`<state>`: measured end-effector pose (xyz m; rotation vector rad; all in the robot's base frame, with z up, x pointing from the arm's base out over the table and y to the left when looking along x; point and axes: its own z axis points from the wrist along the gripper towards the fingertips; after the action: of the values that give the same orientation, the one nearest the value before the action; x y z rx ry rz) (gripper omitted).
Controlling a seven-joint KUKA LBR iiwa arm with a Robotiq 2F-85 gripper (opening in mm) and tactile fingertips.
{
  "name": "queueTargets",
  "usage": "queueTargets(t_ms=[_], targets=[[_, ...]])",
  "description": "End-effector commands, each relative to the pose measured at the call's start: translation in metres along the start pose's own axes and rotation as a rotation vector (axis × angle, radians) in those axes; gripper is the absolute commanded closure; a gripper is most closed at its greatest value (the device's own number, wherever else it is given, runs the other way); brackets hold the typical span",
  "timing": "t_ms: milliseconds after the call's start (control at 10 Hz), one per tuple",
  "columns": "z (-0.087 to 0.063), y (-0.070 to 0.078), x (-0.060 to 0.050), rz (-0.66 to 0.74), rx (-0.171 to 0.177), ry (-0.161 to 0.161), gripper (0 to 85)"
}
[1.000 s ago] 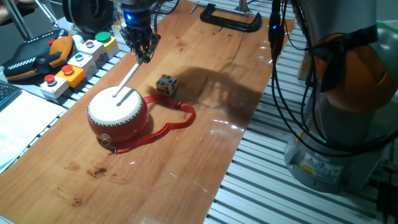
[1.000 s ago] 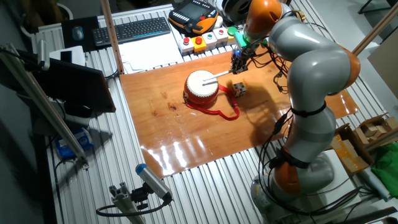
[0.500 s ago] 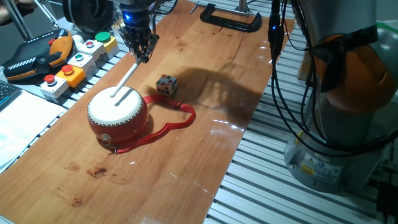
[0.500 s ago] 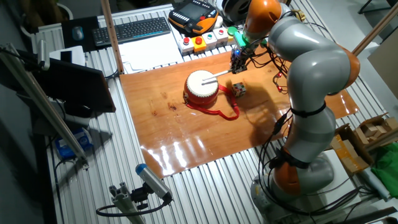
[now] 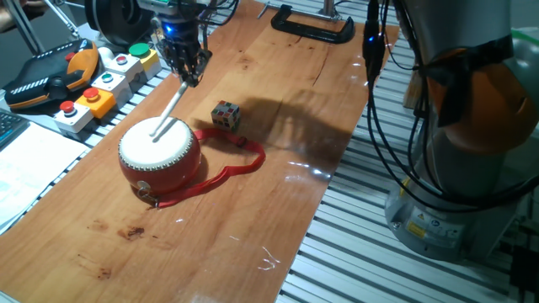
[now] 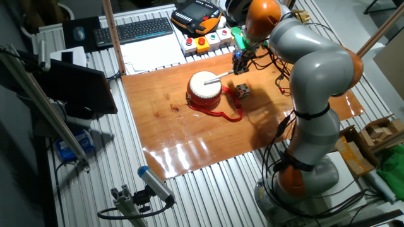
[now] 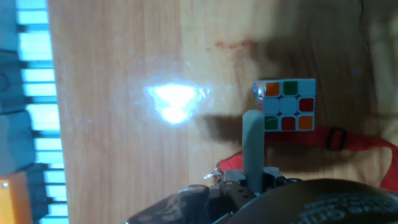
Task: Play the drum
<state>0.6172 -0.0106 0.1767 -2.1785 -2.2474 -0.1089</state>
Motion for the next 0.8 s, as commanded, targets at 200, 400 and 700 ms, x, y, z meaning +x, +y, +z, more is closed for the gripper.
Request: queueTargets(t_ms=[200, 400, 700], targets=[[-0.0009, 0.0000, -0.0012, -0.009, -0.046, -0.041, 84.3], [0.0000, -0.0001, -0.0014, 0.005, -0.071, -0.045, 84.3], [0.0009, -0.0007, -0.0028, -0.019, -0.079, -0.079, 84.3]])
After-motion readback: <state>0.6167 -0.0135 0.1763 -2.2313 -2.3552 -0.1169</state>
